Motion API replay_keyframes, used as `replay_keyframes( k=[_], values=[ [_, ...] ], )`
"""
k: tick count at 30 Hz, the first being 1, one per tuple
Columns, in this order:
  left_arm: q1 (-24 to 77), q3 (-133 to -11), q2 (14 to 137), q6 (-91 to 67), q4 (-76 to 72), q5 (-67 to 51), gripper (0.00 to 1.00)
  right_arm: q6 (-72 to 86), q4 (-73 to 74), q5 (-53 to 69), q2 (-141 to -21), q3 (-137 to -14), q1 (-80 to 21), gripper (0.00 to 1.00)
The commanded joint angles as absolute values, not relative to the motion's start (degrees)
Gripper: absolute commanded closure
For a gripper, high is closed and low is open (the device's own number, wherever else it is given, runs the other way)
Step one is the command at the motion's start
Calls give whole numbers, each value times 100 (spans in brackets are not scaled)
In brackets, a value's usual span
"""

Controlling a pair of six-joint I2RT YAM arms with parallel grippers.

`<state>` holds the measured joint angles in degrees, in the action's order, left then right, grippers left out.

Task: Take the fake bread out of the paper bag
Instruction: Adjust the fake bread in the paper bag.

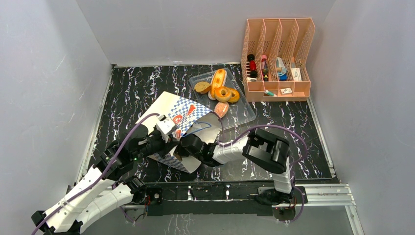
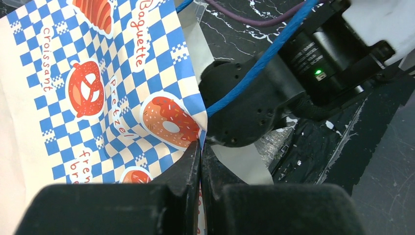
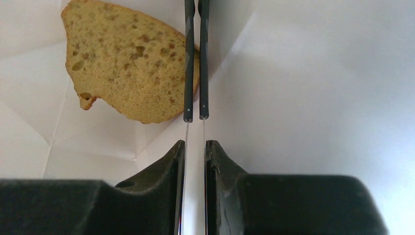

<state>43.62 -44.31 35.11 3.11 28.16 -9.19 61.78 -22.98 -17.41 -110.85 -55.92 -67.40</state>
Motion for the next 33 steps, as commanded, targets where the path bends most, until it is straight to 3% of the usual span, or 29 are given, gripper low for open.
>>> replay_keyframes(
  k=[1,9,16,33],
  values=[
    [4377,-4462,3514,211,2327,-1496,100,5953,-2774,-1225,-11312,-6123,-6759,84],
    [4377,-4558,3472,239,2409,-1448,100,6155,-3925,44,-11207,-5449,-6784,89],
    [4377,-4588,3250,337,2645,-1167,100,6361,-4397,249,-10273,-4534,-7010,89],
    [4379,-4626,3138,476,3064,-914,100,6608,-3640,-1362,-7979,-3084,-7841,88]
  ],
)
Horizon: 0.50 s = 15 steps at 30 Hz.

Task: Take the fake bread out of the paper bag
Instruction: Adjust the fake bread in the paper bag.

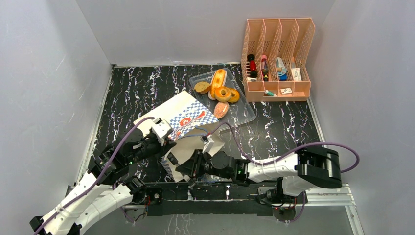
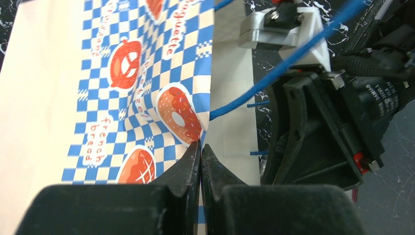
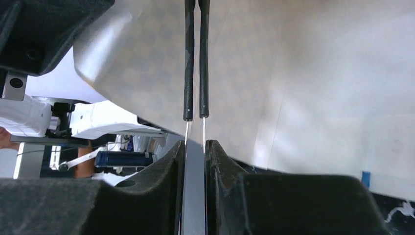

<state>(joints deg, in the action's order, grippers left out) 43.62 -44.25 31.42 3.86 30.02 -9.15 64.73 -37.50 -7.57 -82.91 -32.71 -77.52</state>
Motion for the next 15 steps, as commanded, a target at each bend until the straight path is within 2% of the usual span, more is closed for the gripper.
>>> replay_keyframes(
  k=[1,15],
  values=[
    [4377,-4626,3131,473,3090,-933,100,6676,-3586,-1445,-7946,-3055,-7874,88],
    [4381,-4669,3184,516,3114,-932,100,7567,-2995,-2375,-8031,-2946,-8231,76]
  ],
)
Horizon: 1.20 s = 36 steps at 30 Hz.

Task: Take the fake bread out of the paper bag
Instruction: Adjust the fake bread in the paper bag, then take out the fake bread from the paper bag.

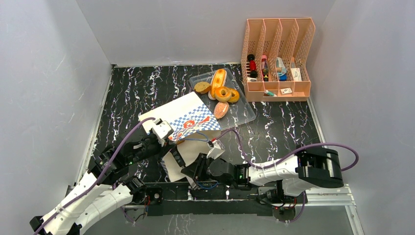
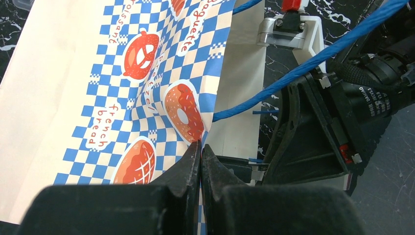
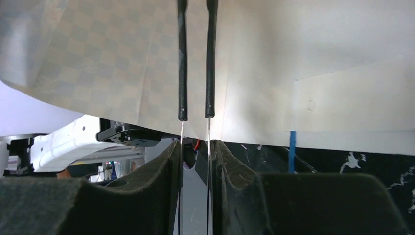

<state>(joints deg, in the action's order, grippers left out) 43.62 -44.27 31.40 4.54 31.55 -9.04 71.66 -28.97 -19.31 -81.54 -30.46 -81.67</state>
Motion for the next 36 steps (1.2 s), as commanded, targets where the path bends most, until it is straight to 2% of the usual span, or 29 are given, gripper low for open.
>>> replay_keyframes(
  k=[1,9,19,29,36],
  values=[
    [4378,-4677,3196,530,3112,-926,100,7676,-2952,-2422,-7968,-2881,-8239,75],
    [4377,-4655,3270,565,2994,-945,100,8811,-3244,-2345,-7821,-2192,-8269,70],
    [4377,-4470,3317,570,2814,-1023,100,9947,-3556,-2138,-8203,-2163,-8270,69],
    [4377,-4324,3277,658,2821,-1116,100,10486,-2284,-2299,-8115,-3084,-8230,66],
    [4378,-4307,3160,685,2838,-1122,100,10682,-1850,-2115,-8566,-3614,-8085,66]
  ],
)
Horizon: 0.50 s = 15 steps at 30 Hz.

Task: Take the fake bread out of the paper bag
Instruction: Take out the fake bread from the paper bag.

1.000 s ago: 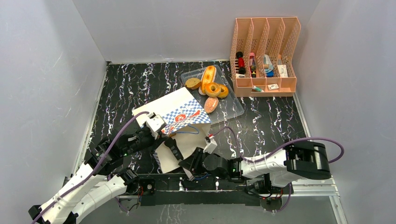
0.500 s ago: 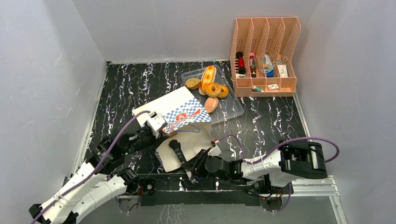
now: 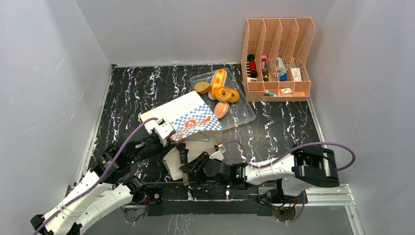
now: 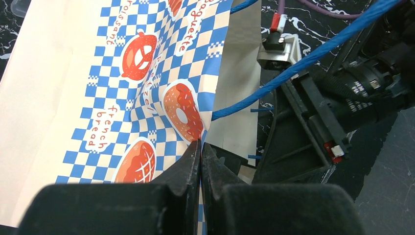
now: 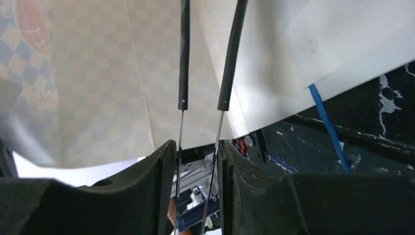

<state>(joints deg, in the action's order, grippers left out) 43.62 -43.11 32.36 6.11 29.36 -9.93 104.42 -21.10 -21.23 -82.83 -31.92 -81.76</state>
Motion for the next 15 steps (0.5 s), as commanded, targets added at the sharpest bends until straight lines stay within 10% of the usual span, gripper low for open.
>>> replay_keyframes(
  k=[1,15],
  values=[
    [4377,-4321,3157,695,2853,-1151,100,10705,-1846,-2062,-8662,-3673,-8058,66],
    [4377,-4317,2854,723,2948,-1311,100,10641,-1606,-1711,-9286,-4309,-7612,66]
  ],
)
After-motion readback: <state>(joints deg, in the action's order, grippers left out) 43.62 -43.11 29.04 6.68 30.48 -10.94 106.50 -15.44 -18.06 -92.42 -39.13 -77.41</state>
